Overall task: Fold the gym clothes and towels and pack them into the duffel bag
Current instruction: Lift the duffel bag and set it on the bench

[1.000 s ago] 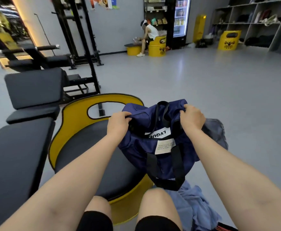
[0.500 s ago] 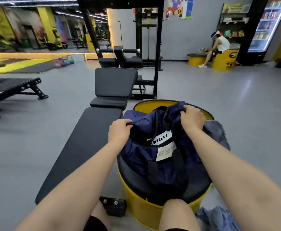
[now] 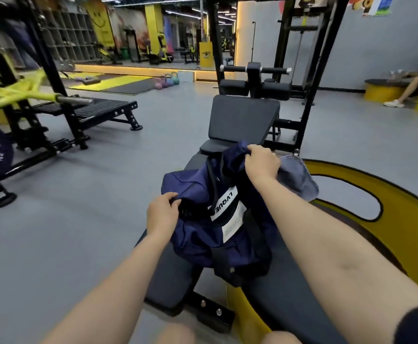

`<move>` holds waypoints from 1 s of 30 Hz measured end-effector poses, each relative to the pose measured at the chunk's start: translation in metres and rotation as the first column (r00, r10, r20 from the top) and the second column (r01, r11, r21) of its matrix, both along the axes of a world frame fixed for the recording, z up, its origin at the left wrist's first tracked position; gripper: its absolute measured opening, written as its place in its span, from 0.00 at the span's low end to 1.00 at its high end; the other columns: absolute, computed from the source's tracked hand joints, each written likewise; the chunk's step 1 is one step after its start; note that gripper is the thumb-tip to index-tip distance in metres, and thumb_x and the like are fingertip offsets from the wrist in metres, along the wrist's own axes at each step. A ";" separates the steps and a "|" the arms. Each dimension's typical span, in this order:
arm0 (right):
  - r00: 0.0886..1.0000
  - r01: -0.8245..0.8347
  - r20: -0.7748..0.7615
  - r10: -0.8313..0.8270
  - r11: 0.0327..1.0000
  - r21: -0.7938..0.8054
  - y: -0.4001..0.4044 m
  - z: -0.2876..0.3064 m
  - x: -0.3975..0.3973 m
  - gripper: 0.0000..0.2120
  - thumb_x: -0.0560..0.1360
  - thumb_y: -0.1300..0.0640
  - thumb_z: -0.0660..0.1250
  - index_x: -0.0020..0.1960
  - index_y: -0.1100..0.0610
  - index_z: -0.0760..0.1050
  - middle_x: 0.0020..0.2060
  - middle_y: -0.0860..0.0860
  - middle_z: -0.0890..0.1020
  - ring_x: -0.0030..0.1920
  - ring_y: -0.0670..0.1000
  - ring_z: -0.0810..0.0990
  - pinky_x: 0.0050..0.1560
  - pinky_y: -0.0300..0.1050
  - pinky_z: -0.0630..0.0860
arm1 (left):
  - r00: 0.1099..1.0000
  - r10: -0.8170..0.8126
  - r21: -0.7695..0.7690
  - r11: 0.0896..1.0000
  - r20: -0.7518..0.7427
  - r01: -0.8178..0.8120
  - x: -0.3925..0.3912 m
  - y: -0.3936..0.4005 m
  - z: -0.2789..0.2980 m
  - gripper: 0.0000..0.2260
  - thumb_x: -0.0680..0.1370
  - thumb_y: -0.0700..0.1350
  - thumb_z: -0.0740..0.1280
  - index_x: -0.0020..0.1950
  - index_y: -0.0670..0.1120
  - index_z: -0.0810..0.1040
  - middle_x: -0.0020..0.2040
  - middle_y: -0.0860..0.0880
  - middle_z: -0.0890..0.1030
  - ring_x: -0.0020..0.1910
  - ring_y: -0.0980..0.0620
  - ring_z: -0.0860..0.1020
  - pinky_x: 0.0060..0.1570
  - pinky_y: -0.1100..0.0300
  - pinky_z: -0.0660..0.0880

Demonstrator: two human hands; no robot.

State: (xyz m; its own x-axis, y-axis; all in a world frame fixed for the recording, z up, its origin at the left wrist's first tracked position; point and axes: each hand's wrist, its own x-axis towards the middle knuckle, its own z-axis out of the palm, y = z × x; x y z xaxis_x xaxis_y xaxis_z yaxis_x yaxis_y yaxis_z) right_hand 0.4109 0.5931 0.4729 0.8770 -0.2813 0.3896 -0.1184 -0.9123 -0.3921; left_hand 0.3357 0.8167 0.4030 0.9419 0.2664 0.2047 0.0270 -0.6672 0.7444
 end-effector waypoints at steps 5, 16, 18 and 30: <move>0.994 -0.106 -0.008 0.105 0.993 -0.044 0.065 -0.009 0.052 0.15 0.77 0.63 0.57 0.58 0.54 0.77 0.54 0.58 0.80 0.56 0.62 0.77 0.44 0.47 0.64 | 0.990 0.134 -0.035 0.990 -0.038 -0.135 0.012 0.046 -0.030 0.11 0.78 0.44 0.65 0.59 0.44 0.80 0.54 0.45 0.82 0.54 0.43 0.78 0.48 0.60 0.68; 0.960 -0.263 -0.128 0.247 0.957 -0.125 0.150 -0.069 0.144 0.13 0.78 0.65 0.54 0.58 0.59 0.74 0.52 0.58 0.80 0.52 0.61 0.77 0.42 0.46 0.65 | 0.943 0.249 -0.079 0.959 -0.223 -0.272 0.022 0.092 -0.127 0.04 0.80 0.44 0.61 0.52 0.44 0.74 0.49 0.43 0.80 0.47 0.43 0.77 0.47 0.53 0.73; 0.941 -0.313 -0.160 0.297 0.946 -0.083 0.156 -0.085 0.148 0.13 0.78 0.65 0.55 0.60 0.59 0.72 0.53 0.58 0.80 0.52 0.60 0.78 0.41 0.47 0.67 | 0.932 0.217 -0.002 0.974 -0.292 -0.227 0.024 0.097 -0.136 0.06 0.81 0.45 0.59 0.53 0.45 0.71 0.51 0.43 0.79 0.48 0.42 0.76 0.48 0.52 0.74; 0.633 -0.726 -0.439 0.637 0.686 -0.052 0.129 -0.213 0.089 0.30 0.80 0.39 0.42 0.78 0.51 0.51 0.78 0.47 0.51 0.77 0.45 0.43 0.76 0.45 0.39 | 0.928 -0.100 0.574 0.760 -0.360 0.304 0.045 0.086 -0.149 0.44 0.65 0.73 0.25 0.78 0.55 0.42 0.78 0.55 0.40 0.74 0.53 0.33 0.72 0.48 0.36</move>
State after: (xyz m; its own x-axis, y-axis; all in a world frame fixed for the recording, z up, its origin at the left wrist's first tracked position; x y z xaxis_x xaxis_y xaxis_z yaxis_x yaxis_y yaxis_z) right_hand 0.4999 0.7226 0.2599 0.8643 0.5026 -0.0214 0.4817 -0.8391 -0.2526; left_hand 0.3810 0.9022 0.2539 0.9991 -0.0225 -0.0354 -0.0168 -0.9878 0.1550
